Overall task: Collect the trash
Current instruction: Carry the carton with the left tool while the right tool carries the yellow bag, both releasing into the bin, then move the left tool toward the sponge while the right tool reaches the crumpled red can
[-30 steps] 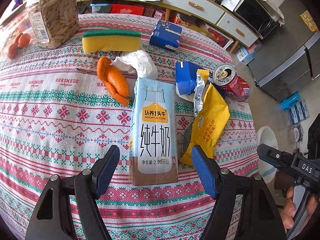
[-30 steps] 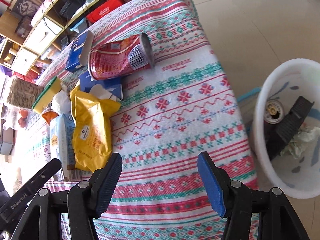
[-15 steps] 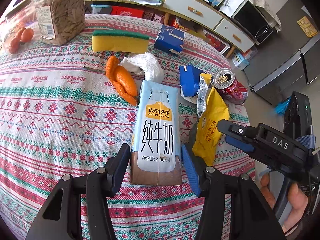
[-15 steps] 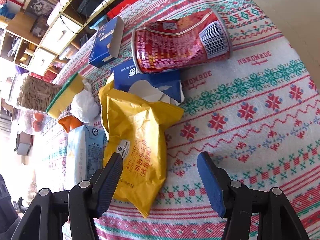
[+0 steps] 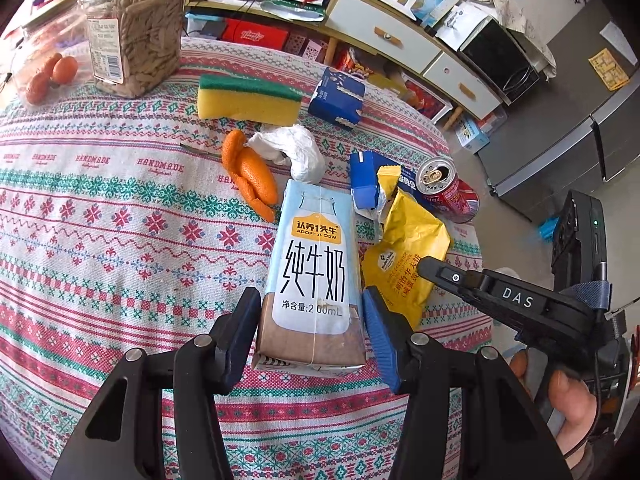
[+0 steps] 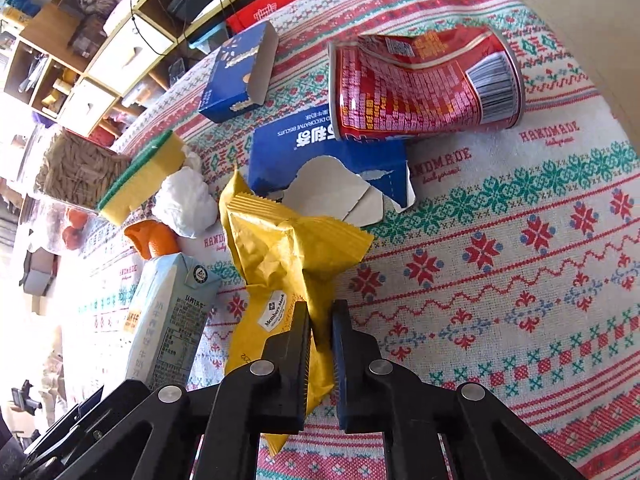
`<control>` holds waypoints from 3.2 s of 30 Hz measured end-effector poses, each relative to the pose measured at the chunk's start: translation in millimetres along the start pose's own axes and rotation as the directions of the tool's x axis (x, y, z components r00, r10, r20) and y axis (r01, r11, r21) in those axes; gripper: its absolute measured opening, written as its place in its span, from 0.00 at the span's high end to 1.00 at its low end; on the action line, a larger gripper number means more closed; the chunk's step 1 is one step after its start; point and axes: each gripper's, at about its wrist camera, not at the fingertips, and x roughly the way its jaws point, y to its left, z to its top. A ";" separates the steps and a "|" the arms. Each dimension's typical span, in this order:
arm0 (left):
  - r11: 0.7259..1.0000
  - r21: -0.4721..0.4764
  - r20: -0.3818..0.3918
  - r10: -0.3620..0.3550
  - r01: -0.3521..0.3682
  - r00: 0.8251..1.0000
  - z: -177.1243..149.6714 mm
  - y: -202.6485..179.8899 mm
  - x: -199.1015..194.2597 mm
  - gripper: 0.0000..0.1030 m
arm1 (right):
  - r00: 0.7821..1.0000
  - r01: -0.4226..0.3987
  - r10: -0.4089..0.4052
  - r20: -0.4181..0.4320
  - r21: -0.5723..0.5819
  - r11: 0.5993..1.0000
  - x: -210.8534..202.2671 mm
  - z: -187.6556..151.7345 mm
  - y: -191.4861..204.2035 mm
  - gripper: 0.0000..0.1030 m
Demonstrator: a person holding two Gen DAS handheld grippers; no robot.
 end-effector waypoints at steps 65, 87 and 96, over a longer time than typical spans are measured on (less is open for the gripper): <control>0.879 0.308 -0.238 -0.298 0.363 0.924 -77.4 -295.5 116.8 0.47 | 0.874 0.413 -0.472 0.117 0.332 0.848 -218.9 -20.7 -228.1 0.66; 0.879 0.360 -0.265 -0.225 0.313 0.938 -74.0 -305.1 124.7 0.45 | 0.871 0.323 -0.442 0.213 0.431 0.843 -243.5 -21.4 -236.8 0.59; 0.930 0.306 -0.180 -0.152 0.202 0.972 -41.1 -215.4 69.4 0.45 | 0.893 0.307 -0.395 0.215 0.351 0.885 -228.3 -12.9 -212.6 0.54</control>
